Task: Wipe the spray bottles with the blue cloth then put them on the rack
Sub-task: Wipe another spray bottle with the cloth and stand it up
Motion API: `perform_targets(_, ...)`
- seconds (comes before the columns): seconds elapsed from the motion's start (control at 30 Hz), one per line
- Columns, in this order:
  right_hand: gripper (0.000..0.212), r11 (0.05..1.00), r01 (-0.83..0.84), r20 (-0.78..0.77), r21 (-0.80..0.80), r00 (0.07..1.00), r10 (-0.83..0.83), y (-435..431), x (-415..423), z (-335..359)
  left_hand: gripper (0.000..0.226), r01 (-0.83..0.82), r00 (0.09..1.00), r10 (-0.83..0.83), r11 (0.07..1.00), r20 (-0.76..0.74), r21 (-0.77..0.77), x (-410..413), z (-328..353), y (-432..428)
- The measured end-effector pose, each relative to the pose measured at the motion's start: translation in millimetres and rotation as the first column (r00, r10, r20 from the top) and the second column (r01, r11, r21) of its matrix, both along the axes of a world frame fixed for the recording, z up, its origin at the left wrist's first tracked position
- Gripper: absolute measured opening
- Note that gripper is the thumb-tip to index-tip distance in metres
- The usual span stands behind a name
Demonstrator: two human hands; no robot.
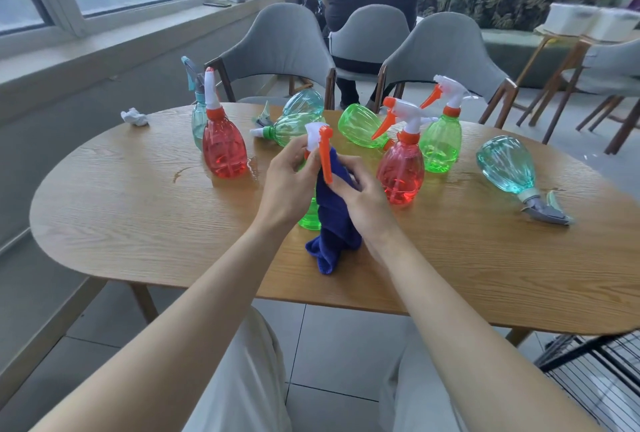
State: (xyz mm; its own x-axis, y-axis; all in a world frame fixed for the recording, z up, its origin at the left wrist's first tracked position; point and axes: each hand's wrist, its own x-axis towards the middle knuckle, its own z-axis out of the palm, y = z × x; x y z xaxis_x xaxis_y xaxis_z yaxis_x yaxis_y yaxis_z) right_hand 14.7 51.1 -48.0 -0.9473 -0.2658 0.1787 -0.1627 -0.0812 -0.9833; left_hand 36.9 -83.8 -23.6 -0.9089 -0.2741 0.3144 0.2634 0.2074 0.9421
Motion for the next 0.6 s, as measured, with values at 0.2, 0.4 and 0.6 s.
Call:
perform_targets(0.2,0.025,0.982,0.077,0.019,0.170,0.997,-0.081,2,-14,0,0.018,0.042,0.999,-0.042,0.999,-0.013,-0.017,-5,0,7)
perform_targets(0.4,0.032,0.947,0.197,-0.307,0.255,0.945,-0.114,2,6,-10,0.017,0.040,0.999,-0.040,0.998,0.011,0.047,-12,0,4)
perform_targets(0.6,0.036,0.951,0.117,-0.047,0.286,0.993,-0.108,4,-17,0,0.019,0.120,0.993,-0.120,0.993,-0.022,-0.025,-9,-1,5)
